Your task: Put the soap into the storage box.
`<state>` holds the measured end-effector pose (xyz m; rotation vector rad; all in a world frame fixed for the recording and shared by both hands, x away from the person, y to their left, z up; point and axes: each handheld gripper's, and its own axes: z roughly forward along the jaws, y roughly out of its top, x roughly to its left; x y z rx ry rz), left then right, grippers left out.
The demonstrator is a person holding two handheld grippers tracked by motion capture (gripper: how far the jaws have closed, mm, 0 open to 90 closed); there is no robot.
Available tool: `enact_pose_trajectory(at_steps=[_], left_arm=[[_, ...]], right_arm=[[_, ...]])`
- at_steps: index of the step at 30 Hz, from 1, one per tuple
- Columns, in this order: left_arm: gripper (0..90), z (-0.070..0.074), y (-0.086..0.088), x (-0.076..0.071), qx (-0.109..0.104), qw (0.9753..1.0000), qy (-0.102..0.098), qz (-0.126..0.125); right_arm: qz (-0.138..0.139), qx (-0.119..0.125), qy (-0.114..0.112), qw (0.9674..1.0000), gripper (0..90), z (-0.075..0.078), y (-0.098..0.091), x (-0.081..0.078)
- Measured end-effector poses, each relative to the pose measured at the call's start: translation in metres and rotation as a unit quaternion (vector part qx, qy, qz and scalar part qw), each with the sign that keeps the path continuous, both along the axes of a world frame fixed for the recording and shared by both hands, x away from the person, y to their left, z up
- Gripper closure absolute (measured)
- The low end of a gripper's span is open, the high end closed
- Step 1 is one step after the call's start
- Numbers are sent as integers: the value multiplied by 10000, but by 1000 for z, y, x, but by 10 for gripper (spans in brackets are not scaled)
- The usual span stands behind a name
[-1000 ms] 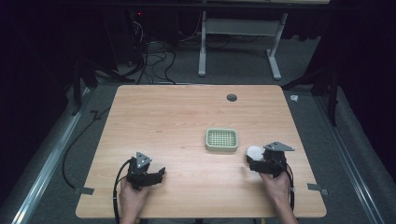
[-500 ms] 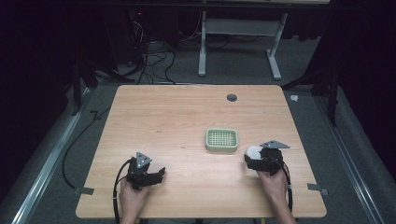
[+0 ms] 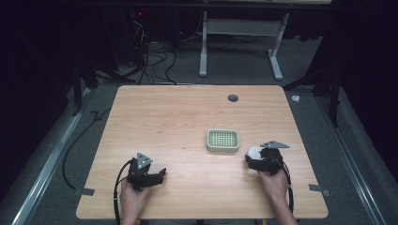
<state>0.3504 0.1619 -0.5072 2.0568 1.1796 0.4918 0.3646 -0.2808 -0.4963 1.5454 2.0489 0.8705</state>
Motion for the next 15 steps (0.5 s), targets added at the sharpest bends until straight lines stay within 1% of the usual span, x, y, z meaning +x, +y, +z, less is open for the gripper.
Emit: enact_pose_trajectory(at_steps=[11, 15], left_arm=[[199, 0, 0, 0, -1, 10000, -1, 0], [199, 0, 0, 0, -2, 10000, -1, 1]], right_arm=[[34, -16, -1, 10000, 239, -1, 0, 0], [65, -64, -8, 10000, 240, 0, 0, 0]])
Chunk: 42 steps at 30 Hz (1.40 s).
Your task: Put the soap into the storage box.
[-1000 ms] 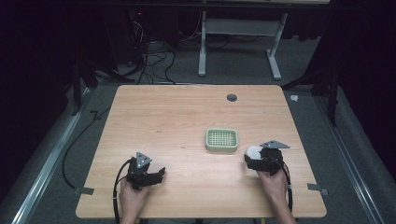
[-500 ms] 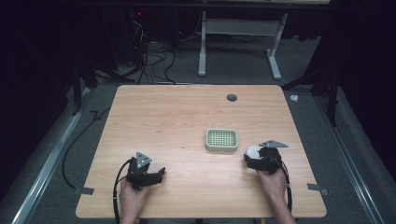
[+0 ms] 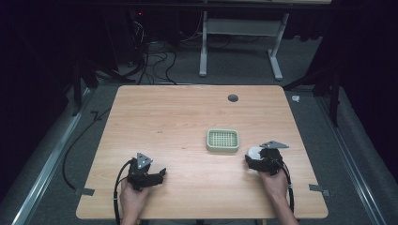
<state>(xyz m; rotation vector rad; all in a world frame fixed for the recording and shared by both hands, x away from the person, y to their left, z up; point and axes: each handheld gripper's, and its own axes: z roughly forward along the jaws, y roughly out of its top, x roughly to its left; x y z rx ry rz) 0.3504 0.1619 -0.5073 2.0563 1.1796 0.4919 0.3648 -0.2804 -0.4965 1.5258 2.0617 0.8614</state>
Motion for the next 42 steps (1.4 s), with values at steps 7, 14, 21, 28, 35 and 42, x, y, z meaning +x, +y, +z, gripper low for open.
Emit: enact_pose_trajectory(at_steps=[7, 14, 21, 28, 35, 42], left_arm=[[199, 0, 0, 0, 1, 10000, 1, 0], [199, 0, 0, 0, 1, 10000, 1, -1], [199, 0, 0, 0, 1, 10000, 1, 0], [199, 0, 0, 0, 1, 10000, 1, -1], [199, 0, 0, 0, 0, 10000, 1, 0], [199, 0, 0, 0, 1, 10000, 1, 0]], right_arm=[[41, 29, 26, 10000, 241, 1, -1, -1], [42, 120, -35, 9999, 242, 5, -3, -4], [61, 180, -88, 9998, 242, 10, -6, -7], [127, 233, -166, 9995, 242, 18, -7, -9], [154, 283, -183, 9993, 242, 25, -6, -10], [213, 353, -213, 9989, 242, 31, -6, -10]])
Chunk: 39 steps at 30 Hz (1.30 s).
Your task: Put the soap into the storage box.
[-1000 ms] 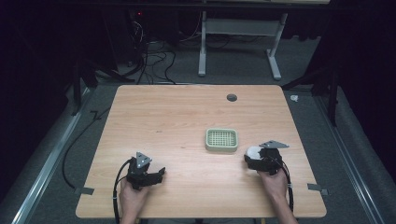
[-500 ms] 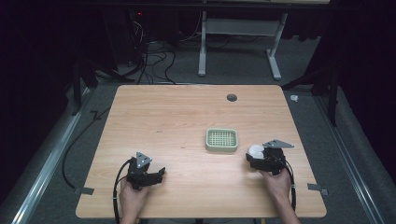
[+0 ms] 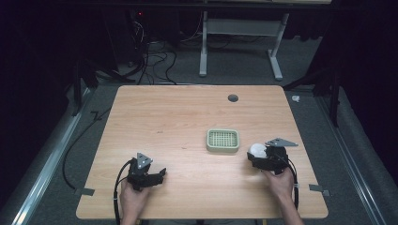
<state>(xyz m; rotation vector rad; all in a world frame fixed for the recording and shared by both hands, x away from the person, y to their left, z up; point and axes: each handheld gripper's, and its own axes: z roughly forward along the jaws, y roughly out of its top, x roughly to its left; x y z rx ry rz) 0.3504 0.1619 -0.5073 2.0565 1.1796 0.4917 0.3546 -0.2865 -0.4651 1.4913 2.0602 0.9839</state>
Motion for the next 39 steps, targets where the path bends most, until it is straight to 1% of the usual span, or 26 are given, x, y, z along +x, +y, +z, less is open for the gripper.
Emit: enact_pose_trajectory(at_steps=[10, 23, 36, 39], left_arm=[[199, 0, 0, 0, 1, 10000, 0, -1], [199, 0, 0, 0, 1, 10000, 0, -1], [200, 0, 0, 0, -2, 10000, 1, 0], [200, 0, 0, 0, -3, 10000, 2, 0]], right_arm=[[63, 112, -38, 9999, 242, 10, 1, 0], [232, 172, -95, 9995, 242, 22, 4, 3], [372, 290, -76, 9989, 242, 32, 10, 11], [405, 274, -77, 9988, 242, 33, 12, 13]])
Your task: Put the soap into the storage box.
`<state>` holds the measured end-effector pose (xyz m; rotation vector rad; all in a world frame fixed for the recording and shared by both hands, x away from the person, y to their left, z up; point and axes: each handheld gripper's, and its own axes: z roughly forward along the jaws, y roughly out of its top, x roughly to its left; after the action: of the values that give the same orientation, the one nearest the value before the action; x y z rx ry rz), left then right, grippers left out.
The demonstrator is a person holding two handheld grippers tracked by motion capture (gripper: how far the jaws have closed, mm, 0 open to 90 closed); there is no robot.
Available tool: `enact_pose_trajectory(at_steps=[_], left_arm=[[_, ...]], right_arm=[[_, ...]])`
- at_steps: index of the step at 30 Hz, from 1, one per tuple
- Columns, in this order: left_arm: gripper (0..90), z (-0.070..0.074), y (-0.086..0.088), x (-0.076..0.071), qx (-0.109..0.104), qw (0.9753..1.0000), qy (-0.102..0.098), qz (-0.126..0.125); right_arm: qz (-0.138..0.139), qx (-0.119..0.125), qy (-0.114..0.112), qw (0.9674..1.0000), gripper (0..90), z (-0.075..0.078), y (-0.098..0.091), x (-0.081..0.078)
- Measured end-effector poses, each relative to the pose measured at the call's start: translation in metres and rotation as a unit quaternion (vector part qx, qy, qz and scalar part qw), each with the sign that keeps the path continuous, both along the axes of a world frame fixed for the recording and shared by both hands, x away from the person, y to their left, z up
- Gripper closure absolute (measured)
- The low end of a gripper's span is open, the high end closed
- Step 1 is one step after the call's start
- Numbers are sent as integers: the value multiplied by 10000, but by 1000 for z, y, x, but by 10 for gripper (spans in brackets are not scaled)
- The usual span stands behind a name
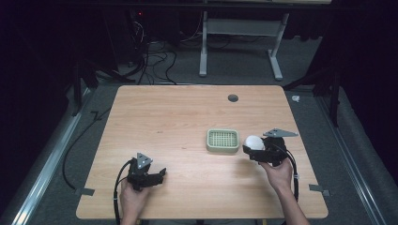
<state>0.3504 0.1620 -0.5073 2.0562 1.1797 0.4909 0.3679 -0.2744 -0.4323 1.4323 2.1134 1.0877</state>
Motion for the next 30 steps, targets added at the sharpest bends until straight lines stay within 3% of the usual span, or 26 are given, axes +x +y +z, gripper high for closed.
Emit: enact_pose_trajectory(at_steps=[30], left_arm=[[200, 0, 0, 0, 0, 10000, 0, -1]], right_arm=[[183, -58, 98, 9998, 242, 9, 19, 24]])
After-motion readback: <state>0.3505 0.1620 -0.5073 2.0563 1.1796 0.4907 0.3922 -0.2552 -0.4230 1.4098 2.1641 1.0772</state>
